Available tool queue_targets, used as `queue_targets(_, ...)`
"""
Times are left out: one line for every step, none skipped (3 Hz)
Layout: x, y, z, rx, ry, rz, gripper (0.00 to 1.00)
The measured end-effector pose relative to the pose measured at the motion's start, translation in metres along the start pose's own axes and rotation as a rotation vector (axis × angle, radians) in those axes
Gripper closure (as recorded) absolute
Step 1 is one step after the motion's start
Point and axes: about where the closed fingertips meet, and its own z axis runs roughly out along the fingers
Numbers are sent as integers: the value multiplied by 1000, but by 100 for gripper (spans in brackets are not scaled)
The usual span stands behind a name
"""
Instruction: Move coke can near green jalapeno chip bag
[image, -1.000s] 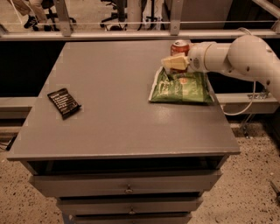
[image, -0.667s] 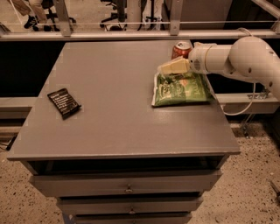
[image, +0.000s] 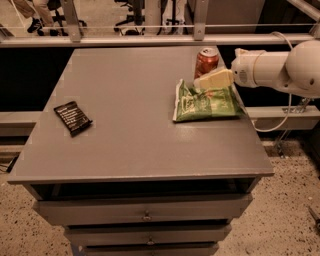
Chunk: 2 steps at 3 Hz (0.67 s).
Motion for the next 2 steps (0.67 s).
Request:
queue_targets(9, -25, -51, -23, -41, -39, 0)
queue_targets(11, -60, -114, -34, -72, -95, 0)
